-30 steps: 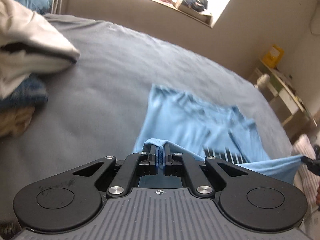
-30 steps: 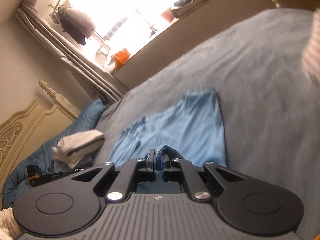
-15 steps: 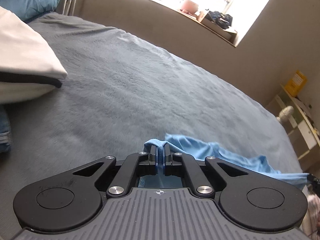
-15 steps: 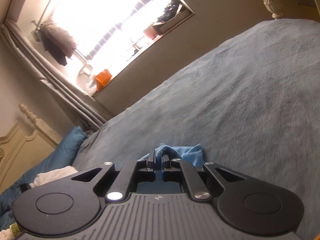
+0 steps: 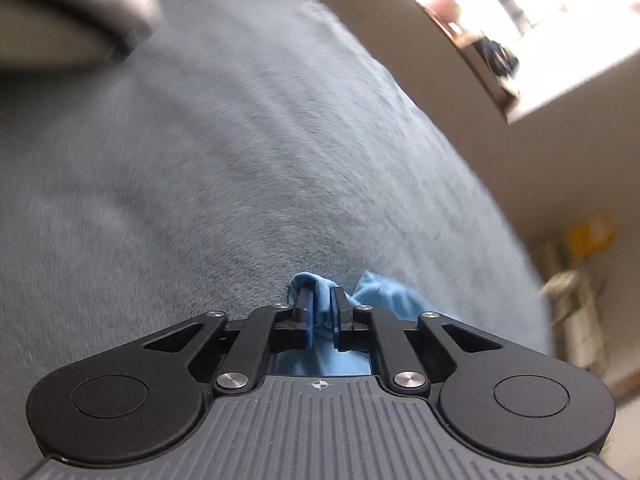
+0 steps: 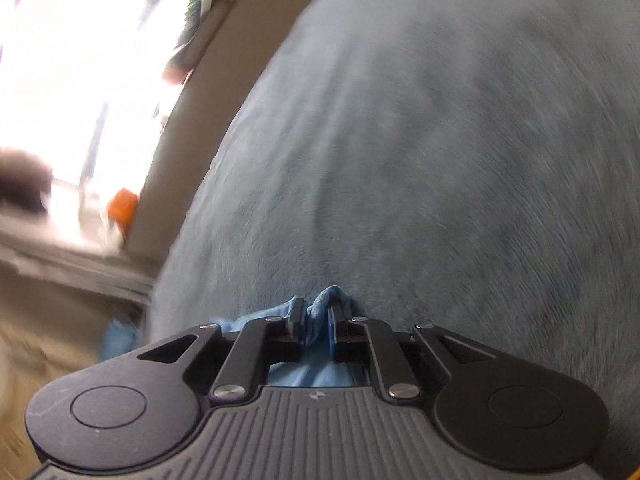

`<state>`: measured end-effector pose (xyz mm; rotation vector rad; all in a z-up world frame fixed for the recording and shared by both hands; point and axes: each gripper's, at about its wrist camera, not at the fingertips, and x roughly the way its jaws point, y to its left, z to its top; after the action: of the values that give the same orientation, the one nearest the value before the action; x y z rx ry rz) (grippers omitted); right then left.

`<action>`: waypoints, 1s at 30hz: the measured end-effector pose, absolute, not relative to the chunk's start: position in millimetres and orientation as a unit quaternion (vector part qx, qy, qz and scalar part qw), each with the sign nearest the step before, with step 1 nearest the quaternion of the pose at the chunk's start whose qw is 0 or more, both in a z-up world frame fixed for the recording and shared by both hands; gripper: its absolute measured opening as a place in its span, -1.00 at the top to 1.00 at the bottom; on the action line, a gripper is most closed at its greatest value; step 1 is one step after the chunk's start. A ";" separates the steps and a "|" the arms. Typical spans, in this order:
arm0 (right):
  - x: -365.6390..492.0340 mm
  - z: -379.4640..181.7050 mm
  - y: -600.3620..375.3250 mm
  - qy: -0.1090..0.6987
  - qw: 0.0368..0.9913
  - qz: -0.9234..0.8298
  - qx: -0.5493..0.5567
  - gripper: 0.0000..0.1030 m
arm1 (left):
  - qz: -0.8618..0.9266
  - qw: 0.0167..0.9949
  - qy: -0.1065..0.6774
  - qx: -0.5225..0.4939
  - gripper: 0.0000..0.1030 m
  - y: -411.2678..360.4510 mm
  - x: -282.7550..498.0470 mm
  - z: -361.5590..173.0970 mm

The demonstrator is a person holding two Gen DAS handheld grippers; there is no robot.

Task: Fold clothes

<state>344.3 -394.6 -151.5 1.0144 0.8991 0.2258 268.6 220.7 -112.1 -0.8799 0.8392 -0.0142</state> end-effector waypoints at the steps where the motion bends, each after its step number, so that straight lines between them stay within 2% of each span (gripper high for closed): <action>1: 339.7 -153.0 -399.4 0.406 0.769 0.105 0.483 0.61 | -0.006 0.806 0.392 -0.444 0.61 228.4 266.0 -113.4; 2: 335.2 -154.4 -404.2 0.396 0.765 0.105 0.497 0.42 | -0.006 0.795 0.385 -0.469 0.56 235.0 261.8 -113.9; 3: 330.6 -154.0 -409.3 0.388 0.763 0.105 0.506 0.36 | -0.004 0.789 0.376 -0.486 0.45 240.9 256.6 -113.1; 4: 325.1 -152.6 -414.8 0.382 0.764 0.096 0.512 0.20 | 0.009 0.792 0.368 -0.487 0.29 245.5 249.9 -109.1; 5: 318.8 -150.2 -420.6 0.379 0.766 0.087 0.512 0.17 | 0.022 0.795 0.361 -0.488 0.25 250.1 243.2 -105.1; 11: 270.2 -120.3 -422.2 0.379 0.781 0.111 0.484 0.13 | 0.004 0.805 0.344 -0.483 0.24 257.9 190.8 -72.9; 15: 216.2 -85.9 -403.2 0.390 0.785 0.168 0.452 0.13 | -0.056 0.817 0.373 -0.436 0.24 231.2 131.0 -43.3; 18: 173.1 -75.1 -389.4 0.412 0.759 0.192 0.466 0.13 | -0.080 0.804 0.399 -0.434 0.24 208.8 84.4 -47.8; 23: 109.9 -104.4 -380.5 0.473 0.706 0.137 0.510 0.12 | -0.073 0.779 0.421 -0.460 0.24 185.1 32.2 -84.9; 30: 97.7 -161.8 -397.6 0.459 0.672 0.048 0.578 0.13 | -0.037 0.789 0.391 -0.474 0.24 183.9 40.4 -121.3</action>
<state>97.7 -397.6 -161.8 1.3024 1.0346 0.1092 40.4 183.9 -121.3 -1.0201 0.8412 -0.0792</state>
